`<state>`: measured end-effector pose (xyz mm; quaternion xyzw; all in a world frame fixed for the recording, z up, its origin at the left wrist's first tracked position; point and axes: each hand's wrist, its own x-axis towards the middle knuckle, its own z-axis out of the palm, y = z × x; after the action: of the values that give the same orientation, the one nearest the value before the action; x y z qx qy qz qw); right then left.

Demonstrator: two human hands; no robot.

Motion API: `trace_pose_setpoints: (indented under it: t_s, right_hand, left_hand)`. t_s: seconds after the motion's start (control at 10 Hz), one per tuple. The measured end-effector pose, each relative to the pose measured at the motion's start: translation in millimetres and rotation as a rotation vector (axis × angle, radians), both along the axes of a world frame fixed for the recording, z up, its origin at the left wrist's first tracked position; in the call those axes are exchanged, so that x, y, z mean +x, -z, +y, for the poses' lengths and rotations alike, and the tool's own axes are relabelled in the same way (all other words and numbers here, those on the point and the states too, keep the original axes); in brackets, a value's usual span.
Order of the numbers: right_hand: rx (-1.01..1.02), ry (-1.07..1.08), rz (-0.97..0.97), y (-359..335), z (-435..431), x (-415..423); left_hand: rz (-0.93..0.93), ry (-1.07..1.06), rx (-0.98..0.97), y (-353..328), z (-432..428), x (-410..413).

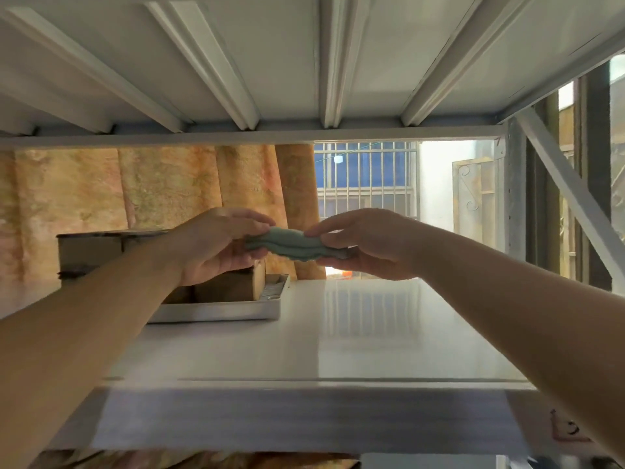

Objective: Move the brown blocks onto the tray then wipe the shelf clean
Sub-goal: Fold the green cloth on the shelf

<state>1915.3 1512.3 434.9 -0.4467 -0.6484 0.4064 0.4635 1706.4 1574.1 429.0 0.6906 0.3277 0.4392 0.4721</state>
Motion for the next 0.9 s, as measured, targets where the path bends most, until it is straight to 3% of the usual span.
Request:
trace_pose_setpoints:
  t_s: [0.2,0.3,0.4,0.5,0.6,0.8,0.9]
  right_hand:
    - [-0.038,0.079,-0.061,10.8,26.1,-71.2]
    - [0.087,0.178,-0.444,18.8,31.3,-88.9]
    - [0.064,0.237,-0.379,27.9,39.7,-95.4]
    - [0.116,0.294,-0.533,37.6,54.8,-96.3]
    - [0.218,0.415,-0.625,47.1,65.4,-94.8]
    - [0.367,0.462,-0.991,55.3,63.9,-95.0]
    - [0.358,0.41,-1.02,53.6,56.5,-90.9]
  left_hand:
    - [0.123,-0.192,-0.018,10.3,8.2,-46.9]
    - [0.221,-0.267,0.06,19.7,13.5,-55.9]
    - [0.352,-0.347,0.216,32.1,19.1,-59.5]
    - [0.441,-0.423,0.377,42.5,22.1,-58.9]
    - [0.657,-0.567,0.6,49.2,25.0,-57.2]
    - [0.793,-0.491,0.725,55.1,27.3,-61.5]
    - [0.763,-0.341,0.819,55.2,18.8,-63.0]
